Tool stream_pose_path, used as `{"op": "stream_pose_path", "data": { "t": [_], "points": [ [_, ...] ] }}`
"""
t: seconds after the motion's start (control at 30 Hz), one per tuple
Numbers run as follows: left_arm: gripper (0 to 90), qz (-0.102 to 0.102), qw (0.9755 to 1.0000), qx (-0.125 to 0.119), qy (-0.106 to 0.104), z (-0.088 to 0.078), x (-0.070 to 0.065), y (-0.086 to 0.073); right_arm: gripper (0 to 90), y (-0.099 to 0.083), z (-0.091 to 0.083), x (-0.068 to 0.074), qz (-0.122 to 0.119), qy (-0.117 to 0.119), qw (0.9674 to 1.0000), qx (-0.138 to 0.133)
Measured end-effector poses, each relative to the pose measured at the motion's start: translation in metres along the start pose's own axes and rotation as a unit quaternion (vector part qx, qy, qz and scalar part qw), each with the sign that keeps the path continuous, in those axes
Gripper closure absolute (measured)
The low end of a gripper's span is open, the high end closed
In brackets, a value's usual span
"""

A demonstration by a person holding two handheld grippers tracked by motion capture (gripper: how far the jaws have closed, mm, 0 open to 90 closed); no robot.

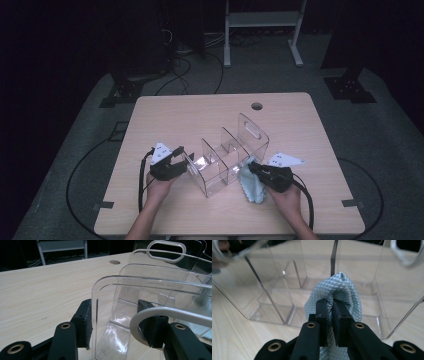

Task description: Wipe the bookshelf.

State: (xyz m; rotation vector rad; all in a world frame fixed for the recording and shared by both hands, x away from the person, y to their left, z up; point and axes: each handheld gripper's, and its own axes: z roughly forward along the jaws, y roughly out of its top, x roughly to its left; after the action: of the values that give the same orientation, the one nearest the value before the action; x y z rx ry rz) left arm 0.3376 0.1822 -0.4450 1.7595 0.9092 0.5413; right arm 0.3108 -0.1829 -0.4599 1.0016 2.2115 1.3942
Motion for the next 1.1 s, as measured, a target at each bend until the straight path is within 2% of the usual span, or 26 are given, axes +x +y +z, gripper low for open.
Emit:
{"op": "stream_pose_path", "data": {
  "t": [0.1, 0.17, 0.27, 0.43, 0.53, 0.6, 0.7, 0.73, 0.87, 0.97, 1.03, 1.1],
  "points": [
    [47.5, 0.000, 1.0000, 0.000, -0.001, 0.000, 0.000, 0.000, 83.0, -0.005, 0.001, 0.001, 0.007, 0.007, 0.9999, -0.002],
    [47.5, 0.000, 1.0000, 0.000, -0.001, 0.000, 0.001, 0.000, 83.0, 0.000, -0.004, 0.004, -0.006, 0.003, 0.9999, -0.012],
    [47.6, 0.000, 1.0000, 0.000, -0.001, 0.000, 0.000, 0.000, 83.0, 0.008, -0.010, 0.004, -0.002, 0.001, 0.9996, -0.029],
    [47.6, 0.002, 1.0000, 0.000, 0.000, 0.000, 0.000, 0.000, 83.1, 0.003, -0.004, -0.001, 0.012, 0.001, 0.9997, -0.020],
    [47.6, -0.002, 1.0000, 0.000, -0.002, 0.001, 0.000, 0.000, 83.0, 0.007, -0.009, 0.000, 0.005, -0.001, 0.9994, -0.034],
    [47.6, -0.003, 1.0000, 0.000, -0.002, 0.001, 0.001, 0.001, 83.0, 0.005, -0.006, -0.001, 0.009, 0.000, 0.9995, -0.031],
    [47.6, -0.002, 1.0000, 0.000, -0.001, 0.001, 0.000, 0.001, 83.0, -0.002, 0.002, -0.003, 0.005, -0.006, 0.9999, -0.007],
    [47.6, 0.000, 1.0000, 0.001, -0.001, 0.001, 0.000, 0.000, 83.0, -0.003, 0.002, -0.003, 0.012, -0.004, 0.9999, -0.008],
    [47.6, 0.000, 1.0000, 0.000, -0.001, 0.001, 0.000, 0.000, 83.0, 0.002, -0.008, -0.001, 0.004, -0.007, 0.9997, -0.024],
    [47.6, -0.005, 1.0000, 0.001, -0.001, 0.001, 0.001, 0.001, 83.0, -0.004, -0.004, -0.004, 0.008, -0.009, 0.9999, -0.010],
    [47.6, -0.003, 1.0000, 0.001, 0.000, 0.001, 0.000, 0.001, 83.0, -0.008, -0.003, -0.004, 0.012, 0.000, 0.9999, -0.003],
    [47.6, -0.004, 1.0000, 0.000, 0.001, 0.001, 0.000, 0.000, 83.0, -0.004, -0.009, 0.003, 0.001, 0.012, 0.9998, -0.013]
  ]
}}
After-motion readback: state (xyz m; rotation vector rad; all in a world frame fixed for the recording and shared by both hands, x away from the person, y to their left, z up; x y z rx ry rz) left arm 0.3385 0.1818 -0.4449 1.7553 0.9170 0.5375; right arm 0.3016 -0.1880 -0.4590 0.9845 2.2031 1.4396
